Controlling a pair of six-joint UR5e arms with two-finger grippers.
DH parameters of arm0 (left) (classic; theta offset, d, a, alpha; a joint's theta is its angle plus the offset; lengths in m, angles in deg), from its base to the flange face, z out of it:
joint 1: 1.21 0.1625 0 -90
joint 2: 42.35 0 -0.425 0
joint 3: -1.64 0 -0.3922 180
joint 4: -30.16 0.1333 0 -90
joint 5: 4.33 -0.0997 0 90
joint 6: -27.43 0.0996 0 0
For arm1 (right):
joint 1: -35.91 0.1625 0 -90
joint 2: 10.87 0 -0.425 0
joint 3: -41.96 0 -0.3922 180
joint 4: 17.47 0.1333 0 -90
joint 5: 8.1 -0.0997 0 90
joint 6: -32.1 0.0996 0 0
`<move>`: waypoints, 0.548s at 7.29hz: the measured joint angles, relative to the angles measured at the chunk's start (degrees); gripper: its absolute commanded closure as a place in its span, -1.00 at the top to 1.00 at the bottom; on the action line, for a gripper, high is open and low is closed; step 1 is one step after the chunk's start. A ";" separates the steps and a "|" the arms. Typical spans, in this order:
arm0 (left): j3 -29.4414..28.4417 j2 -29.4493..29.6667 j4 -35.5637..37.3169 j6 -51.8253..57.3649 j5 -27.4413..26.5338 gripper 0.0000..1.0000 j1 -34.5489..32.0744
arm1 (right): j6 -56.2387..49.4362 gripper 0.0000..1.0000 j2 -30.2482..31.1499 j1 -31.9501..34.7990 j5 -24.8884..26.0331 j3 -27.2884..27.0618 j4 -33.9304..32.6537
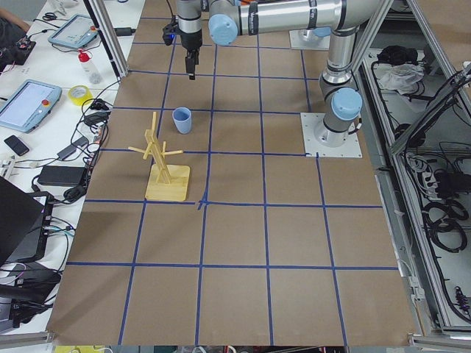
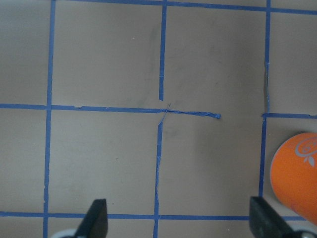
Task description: Flip cup
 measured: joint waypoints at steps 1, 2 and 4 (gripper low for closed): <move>1.06 -3.53 -2.85 -2.76 0.99 1.00 -0.28 | -0.02 1.00 0.01 0.00 0.00 0.00 0.00; 2.40 -6.27 -5.19 -4.13 1.69 1.00 -0.40 | -0.03 1.00 0.01 -0.01 0.00 0.00 0.00; 4.70 -9.45 -7.32 -4.82 2.41 1.00 -0.46 | -0.04 1.00 0.01 0.01 0.02 0.00 0.00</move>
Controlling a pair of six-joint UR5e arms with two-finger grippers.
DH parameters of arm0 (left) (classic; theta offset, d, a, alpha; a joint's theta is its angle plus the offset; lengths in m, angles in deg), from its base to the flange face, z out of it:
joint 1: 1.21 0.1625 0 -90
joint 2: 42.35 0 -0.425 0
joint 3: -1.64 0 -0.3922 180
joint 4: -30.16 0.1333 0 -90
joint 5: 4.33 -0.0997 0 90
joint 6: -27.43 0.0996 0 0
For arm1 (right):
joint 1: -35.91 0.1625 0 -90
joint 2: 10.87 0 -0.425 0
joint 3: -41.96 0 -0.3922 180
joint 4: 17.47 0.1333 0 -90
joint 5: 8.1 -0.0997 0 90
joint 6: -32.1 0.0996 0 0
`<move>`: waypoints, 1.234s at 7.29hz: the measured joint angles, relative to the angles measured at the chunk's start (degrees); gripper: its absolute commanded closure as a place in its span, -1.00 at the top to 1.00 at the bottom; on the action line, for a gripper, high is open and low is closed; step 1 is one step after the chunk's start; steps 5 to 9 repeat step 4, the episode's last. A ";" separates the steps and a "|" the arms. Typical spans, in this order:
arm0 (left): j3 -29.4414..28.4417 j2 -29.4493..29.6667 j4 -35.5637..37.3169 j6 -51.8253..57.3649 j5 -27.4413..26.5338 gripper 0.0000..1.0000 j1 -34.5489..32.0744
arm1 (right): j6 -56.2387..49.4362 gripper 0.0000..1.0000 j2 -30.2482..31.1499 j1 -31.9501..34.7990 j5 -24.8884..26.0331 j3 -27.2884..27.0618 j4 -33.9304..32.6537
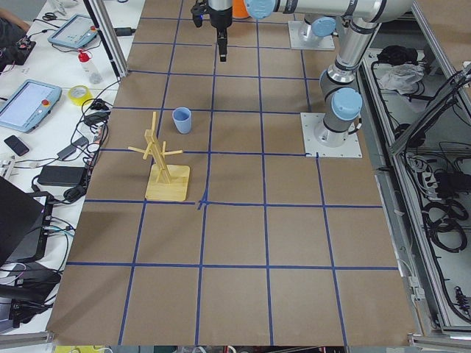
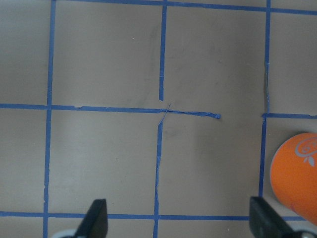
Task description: Flip cup
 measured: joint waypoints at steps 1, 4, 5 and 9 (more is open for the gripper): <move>1.03 -0.94 -0.20 0.18 0.14 1.00 -0.03 | 0.00 1.00 0.00 0.00 0.02 -0.02 0.00; 2.18 -1.75 -0.26 0.70 0.16 1.00 -0.05 | 0.06 1.00 0.00 -0.01 0.04 -0.05 0.00; 2.18 -1.75 -0.26 0.70 0.16 1.00 -0.05 | 0.06 1.00 0.00 -0.01 0.04 -0.05 0.00; 2.18 -1.75 -0.26 0.70 0.16 1.00 -0.05 | 0.06 1.00 0.00 -0.01 0.04 -0.05 0.00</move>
